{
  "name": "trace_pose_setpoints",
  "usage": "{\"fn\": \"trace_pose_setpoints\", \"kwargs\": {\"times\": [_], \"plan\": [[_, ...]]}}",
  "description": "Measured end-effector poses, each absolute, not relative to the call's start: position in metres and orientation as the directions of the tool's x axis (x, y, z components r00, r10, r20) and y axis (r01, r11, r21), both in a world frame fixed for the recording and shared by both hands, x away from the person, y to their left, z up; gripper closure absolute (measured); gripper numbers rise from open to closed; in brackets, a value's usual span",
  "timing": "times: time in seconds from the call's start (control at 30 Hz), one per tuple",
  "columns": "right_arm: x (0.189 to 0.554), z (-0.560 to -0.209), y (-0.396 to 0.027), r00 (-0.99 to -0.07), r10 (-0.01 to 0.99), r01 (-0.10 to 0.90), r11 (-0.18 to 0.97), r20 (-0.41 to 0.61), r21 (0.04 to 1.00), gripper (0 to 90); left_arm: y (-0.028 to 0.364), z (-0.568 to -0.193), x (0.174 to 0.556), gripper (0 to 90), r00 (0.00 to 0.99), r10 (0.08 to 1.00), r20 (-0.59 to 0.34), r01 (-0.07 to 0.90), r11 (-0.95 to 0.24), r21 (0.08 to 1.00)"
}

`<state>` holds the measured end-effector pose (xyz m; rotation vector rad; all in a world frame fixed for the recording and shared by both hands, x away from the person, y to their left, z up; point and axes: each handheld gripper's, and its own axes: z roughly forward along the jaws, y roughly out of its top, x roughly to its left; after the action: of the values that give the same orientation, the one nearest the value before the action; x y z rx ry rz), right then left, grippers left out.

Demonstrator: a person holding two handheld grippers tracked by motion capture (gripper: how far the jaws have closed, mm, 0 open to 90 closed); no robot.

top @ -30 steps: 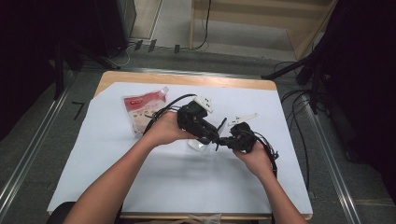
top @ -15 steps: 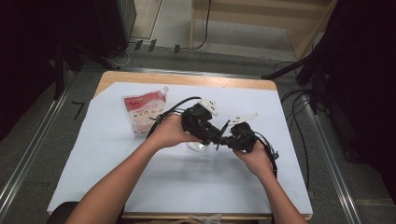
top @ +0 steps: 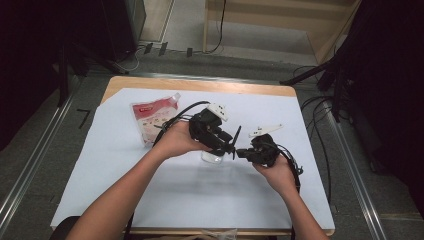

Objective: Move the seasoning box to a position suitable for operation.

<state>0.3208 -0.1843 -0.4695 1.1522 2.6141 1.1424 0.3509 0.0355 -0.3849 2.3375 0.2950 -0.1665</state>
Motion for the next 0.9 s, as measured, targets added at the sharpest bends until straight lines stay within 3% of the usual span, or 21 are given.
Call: {"fn": "trace_pose_setpoints", "kwargs": {"times": [0.13,0.27,0.7,0.9], "plan": [[0.318,-0.469,-0.183,-0.723,0.657,0.605,0.454,0.212,0.655,90.0,0.043,-0.384,0.352,74.1,0.957,0.131,-0.261,0.279,-0.670,0.688],[0.320,-0.471,-0.183,-0.719,0.662,0.607,0.452,0.211,0.654,90.0,0.045,-0.392,0.353,85.1,0.951,0.177,-0.253,0.304,-0.679,0.669],[0.323,-0.472,-0.180,-0.704,0.682,0.610,0.438,0.198,0.660,90.0,0.032,-0.403,0.355,86.9,0.942,0.211,-0.260,0.334,-0.653,0.680],[0.324,-0.473,-0.175,-0.721,0.668,0.591,0.452,0.186,0.669,90.0,0.037,-0.407,0.358,82.3,0.940,0.221,-0.259,0.340,-0.636,0.693]]}}
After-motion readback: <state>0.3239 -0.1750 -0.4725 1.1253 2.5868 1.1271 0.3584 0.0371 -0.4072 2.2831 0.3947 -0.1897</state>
